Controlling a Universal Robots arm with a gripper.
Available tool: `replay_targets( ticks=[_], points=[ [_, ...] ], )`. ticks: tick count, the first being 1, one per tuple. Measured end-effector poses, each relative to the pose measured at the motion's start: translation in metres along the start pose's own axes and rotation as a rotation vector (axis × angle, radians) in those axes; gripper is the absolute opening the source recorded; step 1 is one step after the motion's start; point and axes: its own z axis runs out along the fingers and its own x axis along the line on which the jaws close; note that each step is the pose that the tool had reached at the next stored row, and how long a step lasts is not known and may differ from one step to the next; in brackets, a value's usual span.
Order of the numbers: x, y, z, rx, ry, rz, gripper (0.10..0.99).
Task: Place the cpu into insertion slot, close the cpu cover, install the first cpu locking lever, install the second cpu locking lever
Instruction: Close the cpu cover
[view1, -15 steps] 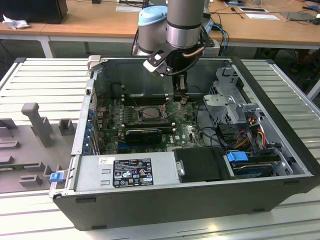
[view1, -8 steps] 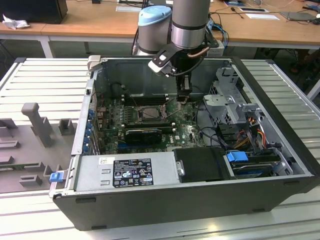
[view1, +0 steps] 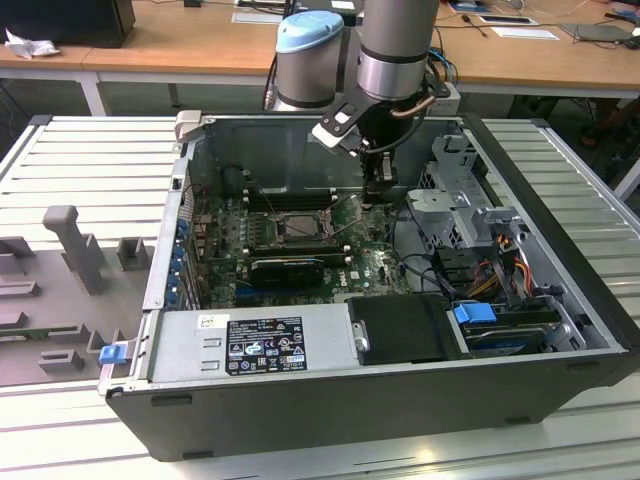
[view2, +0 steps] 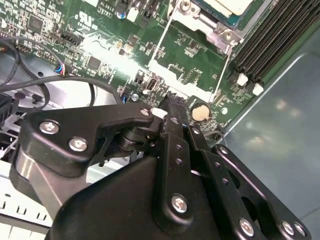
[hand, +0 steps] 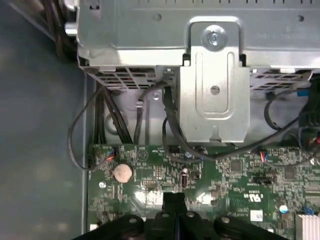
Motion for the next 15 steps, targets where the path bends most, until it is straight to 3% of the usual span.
replay_targets(
  ticks=[6,10,13,15],
  points=[
    [0.0006,0.0064,0.0099,0.011,0.0,-0.001,0.106],
    [0.0006,0.0064,0.0117,0.03,0.0029,-0.002,0.106],
    [0.0006,0.0024,0.0108,0.034,0.003,-0.004,0.106],
    [0.0006,-0.008,0.0094,0.034,0.0031,-0.004,0.106]
  ],
)
